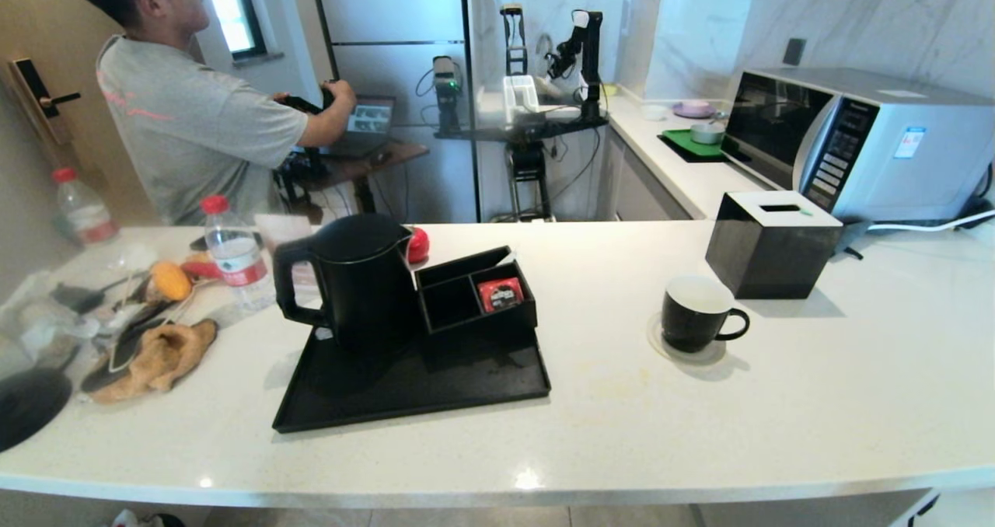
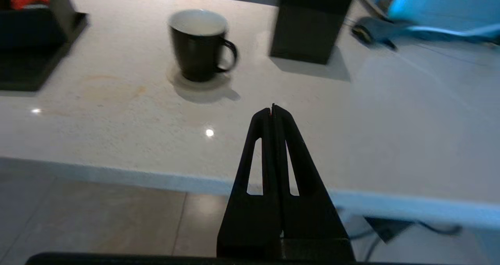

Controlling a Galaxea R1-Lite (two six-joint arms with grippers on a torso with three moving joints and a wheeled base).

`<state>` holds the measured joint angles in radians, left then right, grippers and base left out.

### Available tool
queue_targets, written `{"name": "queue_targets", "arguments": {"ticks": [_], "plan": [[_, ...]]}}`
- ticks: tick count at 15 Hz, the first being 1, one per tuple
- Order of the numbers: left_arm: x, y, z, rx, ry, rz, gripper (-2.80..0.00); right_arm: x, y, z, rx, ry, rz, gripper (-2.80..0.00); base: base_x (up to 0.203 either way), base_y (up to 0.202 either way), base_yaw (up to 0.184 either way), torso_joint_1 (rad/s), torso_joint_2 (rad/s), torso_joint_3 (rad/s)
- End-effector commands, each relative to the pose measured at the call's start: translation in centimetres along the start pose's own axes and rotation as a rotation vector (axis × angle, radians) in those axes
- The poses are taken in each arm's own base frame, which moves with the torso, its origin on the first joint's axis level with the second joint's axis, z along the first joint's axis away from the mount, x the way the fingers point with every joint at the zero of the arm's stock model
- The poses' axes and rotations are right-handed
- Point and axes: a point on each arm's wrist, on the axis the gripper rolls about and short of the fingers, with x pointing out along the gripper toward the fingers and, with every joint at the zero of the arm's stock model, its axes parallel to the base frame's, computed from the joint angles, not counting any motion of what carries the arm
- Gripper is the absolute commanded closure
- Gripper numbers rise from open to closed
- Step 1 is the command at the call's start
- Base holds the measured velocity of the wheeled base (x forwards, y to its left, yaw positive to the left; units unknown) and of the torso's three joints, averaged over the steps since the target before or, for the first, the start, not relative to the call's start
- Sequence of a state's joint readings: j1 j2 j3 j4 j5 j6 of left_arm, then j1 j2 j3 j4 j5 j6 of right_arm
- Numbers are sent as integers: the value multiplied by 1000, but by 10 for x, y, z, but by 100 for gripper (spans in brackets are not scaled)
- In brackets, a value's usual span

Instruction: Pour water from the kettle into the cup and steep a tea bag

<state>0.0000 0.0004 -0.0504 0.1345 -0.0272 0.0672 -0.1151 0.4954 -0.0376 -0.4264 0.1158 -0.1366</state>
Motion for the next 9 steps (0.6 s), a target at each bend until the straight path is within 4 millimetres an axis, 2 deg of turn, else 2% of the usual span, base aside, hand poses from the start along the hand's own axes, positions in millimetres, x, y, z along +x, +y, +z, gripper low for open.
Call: {"name": "queue_targets", "arguments": {"ticks": [1, 3, 8, 9], "plan": [[0, 0, 0, 0, 0, 0, 0, -23, 1, -13, -3, -73, -93, 0, 0, 0, 0, 0, 0, 0], [0, 0, 0, 0, 0, 1, 0, -33, 3, -30, -3, -31, -113, 0, 0, 0, 0, 0, 0, 0], [0, 0, 0, 0, -2, 0, 0, -50, 9, -55, 4, -31, 20, 0, 0, 0, 0, 0, 0, 0], [0, 0, 0, 0, -2, 0, 0, -50, 9, -55, 2, -32, 20, 0, 0, 0, 0, 0, 0, 0]]}}
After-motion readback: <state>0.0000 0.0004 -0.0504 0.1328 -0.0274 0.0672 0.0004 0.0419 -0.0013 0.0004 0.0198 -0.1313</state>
